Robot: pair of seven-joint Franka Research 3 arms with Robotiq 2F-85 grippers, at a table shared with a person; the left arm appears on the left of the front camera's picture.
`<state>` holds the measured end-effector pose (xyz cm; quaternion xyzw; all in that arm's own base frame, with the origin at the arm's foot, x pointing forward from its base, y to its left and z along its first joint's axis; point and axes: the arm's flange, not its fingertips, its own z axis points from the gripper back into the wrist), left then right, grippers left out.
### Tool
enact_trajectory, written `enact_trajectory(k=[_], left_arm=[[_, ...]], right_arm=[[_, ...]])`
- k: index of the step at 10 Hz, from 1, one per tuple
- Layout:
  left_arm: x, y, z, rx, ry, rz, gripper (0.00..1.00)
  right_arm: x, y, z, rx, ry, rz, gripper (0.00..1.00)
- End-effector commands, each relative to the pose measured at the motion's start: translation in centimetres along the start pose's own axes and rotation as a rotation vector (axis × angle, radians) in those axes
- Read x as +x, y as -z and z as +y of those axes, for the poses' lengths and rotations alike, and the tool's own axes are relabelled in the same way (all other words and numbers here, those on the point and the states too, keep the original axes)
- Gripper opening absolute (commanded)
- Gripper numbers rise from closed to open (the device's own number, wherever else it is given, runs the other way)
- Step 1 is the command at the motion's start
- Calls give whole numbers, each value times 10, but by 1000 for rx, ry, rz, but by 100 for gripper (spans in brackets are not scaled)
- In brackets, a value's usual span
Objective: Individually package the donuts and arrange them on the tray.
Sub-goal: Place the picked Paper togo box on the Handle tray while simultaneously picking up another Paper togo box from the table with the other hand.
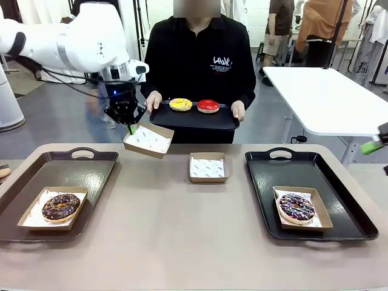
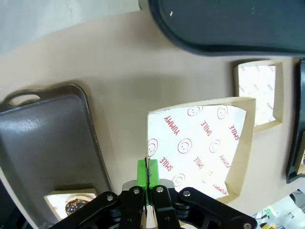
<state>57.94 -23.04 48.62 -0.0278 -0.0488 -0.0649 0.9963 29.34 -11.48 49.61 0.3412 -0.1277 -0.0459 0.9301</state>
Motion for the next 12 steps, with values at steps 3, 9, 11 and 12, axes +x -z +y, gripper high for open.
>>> enact_trajectory(k=[3, 9, 11, 12], left_arm=[[16, -25, -11, 45, -8, -26, 0], [14, -25, -8, 32, -15, -36, 0], [14, -25, -8, 32, -15, -36, 0], [14, -25, -8, 32, -15, -36, 0]], right_arm=[[-30, -14, -54, 250, 2, -28, 100], [-52, -50, -121, 436, 69, -80, 100], [-51, -50, -143, 470, 120, -70, 100], [-50, -50, -153, 479, 135, -70, 100]])
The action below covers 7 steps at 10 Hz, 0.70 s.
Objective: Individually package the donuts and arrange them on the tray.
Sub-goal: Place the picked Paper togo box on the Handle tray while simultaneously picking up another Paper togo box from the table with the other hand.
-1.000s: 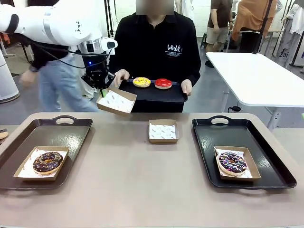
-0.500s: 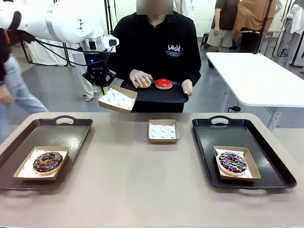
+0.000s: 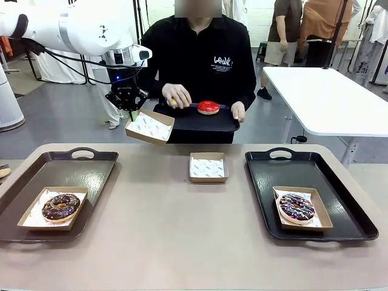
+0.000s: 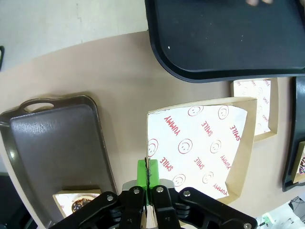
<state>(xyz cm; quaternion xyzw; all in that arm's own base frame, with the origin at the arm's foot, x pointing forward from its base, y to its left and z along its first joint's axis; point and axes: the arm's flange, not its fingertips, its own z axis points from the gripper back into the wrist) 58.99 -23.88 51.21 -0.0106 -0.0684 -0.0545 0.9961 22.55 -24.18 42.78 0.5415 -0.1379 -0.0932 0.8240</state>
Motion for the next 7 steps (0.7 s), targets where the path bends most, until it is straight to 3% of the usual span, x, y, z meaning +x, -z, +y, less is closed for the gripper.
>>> enact_trajectory(k=[1, 7], left_arm=[[0, 0, 0, -6, 3, 1, 0], [0, 0, 0, -6, 3, 1, 0]], right_arm=[[12, -8, -15, 48, -5, 1, 100], [5, -1, -9, 10, 14, 3, 100]])
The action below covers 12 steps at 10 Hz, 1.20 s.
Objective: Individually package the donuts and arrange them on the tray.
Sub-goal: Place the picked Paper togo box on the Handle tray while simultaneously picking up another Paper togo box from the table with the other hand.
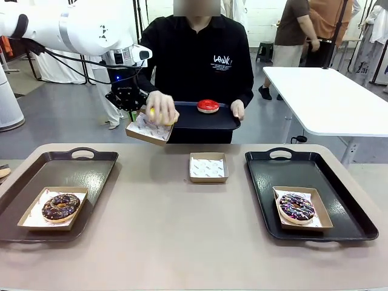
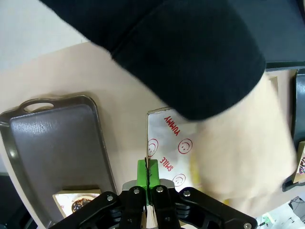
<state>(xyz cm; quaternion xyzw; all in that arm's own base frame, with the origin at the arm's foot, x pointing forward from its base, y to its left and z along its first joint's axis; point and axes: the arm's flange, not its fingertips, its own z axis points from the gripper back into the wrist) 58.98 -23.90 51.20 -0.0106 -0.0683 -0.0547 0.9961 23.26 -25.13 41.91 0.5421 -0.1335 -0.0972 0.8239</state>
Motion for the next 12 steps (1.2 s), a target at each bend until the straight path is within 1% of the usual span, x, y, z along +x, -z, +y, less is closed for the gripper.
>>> enact_trajectory(k=[1, 12], left_arm=[[0, -1, 0, -6, 3, 1, 0], [0, -1, 0, -6, 3, 1, 0]], right_arm=[[-4, 1, 3, 11, 2, 0, 100], [-4, 1, 3, 11, 2, 0, 100]])
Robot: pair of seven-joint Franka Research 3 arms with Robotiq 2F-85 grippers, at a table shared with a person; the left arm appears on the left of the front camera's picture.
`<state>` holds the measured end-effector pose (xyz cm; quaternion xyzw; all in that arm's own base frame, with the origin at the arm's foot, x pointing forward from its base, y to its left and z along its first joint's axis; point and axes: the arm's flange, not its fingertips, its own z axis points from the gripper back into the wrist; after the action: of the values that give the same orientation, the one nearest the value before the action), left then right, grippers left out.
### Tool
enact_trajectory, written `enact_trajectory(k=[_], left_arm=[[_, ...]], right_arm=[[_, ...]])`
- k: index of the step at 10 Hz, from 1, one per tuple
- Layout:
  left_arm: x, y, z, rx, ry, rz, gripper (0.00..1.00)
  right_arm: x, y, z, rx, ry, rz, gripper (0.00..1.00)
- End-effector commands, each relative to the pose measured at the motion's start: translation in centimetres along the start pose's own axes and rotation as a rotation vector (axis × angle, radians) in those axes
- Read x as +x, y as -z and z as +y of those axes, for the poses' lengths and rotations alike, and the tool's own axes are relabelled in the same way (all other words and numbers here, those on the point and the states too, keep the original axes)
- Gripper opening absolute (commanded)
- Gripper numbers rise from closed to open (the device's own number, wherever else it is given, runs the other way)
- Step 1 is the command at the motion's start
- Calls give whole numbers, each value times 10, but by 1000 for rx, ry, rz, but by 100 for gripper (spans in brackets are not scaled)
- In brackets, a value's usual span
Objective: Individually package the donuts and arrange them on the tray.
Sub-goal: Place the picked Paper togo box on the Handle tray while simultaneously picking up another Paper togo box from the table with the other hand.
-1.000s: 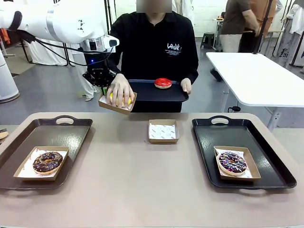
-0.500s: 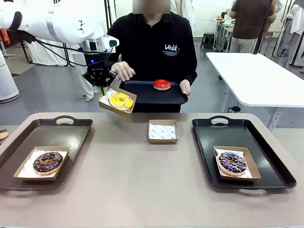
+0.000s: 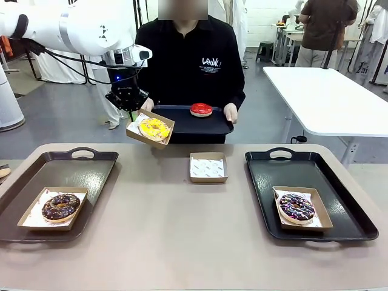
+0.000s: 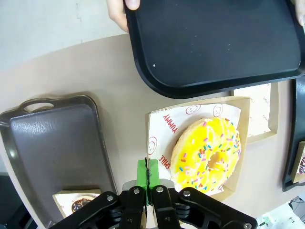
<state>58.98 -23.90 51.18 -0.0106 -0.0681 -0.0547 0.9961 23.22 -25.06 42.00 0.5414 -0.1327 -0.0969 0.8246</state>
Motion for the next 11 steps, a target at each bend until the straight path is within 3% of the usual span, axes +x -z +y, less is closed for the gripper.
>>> enact_trajectory(k=[1, 9, 11], left_arm=[[0, -1, 0, -6, 3, 1, 0], [0, 0, 0, 0, 0, 0, 1], [-6, -12, 16, 6, -2, -16, 1]], right_arm=[[-4, 1, 2, 13, 2, -2, 100], [0, 0, 0, 0, 0, 0, 100], [11, 42, 29, -104, -29, -33, 100]])
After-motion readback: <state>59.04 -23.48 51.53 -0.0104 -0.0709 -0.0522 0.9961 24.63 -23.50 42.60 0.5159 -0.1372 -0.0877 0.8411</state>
